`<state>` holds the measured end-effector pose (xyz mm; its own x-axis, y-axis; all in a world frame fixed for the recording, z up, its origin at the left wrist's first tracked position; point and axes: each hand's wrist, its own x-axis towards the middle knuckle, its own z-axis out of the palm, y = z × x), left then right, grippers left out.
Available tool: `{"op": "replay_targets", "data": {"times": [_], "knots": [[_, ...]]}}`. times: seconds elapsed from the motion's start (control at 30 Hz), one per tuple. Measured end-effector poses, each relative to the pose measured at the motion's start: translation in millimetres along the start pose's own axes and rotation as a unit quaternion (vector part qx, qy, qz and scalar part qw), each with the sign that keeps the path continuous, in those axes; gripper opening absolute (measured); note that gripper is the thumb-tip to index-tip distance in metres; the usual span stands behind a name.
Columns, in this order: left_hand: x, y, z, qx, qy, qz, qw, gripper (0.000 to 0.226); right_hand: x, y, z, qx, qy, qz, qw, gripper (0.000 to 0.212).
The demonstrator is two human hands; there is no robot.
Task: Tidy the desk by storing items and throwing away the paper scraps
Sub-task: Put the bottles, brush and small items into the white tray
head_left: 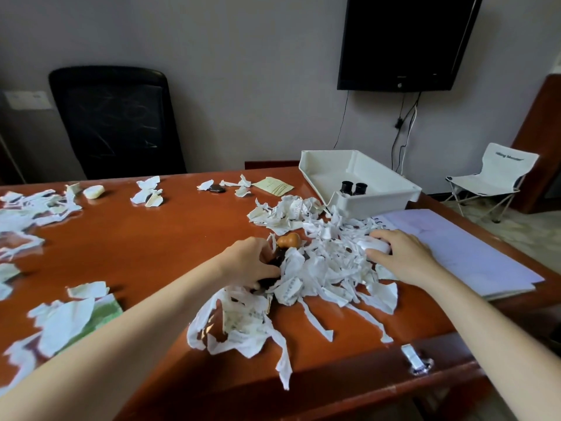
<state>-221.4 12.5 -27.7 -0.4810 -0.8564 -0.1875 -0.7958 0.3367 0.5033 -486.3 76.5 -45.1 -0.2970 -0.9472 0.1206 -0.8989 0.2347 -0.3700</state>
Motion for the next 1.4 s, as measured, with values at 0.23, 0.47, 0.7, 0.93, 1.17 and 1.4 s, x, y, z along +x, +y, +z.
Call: {"op": "replay_targets", "data": {"times": [0.23,0.47,0.7,0.93,1.17,1.4], "knots": [[15,-3,-10,0.017,-0.01,-0.017,1.0,0.032,9,0,1,-0.008,-0.026,0.016,0.999,0.045],[18,-16,-18,0.008,0.042,0.011,0.999,0.017,13,-2,-1,0.009,-0.051,0.038,0.998,0.046],[11,-13,-40,-0.003,0.119,0.084,0.989,0.01,16,0,0,0.048,-0.013,0.031,0.998,0.032],[7,8,-62,0.024,0.213,0.156,0.964,0.012,26,8,-12,0.171,0.062,0.004,0.983,0.026],[21,37,-90,0.01,0.283,0.182,0.942,0.01,47,2,-51,0.282,0.121,-0.04,0.951,0.016],[65,79,-109,-0.044,0.343,0.193,0.918,0.013,85,-5,-85,0.273,0.155,-0.067,0.947,0.011]]}}
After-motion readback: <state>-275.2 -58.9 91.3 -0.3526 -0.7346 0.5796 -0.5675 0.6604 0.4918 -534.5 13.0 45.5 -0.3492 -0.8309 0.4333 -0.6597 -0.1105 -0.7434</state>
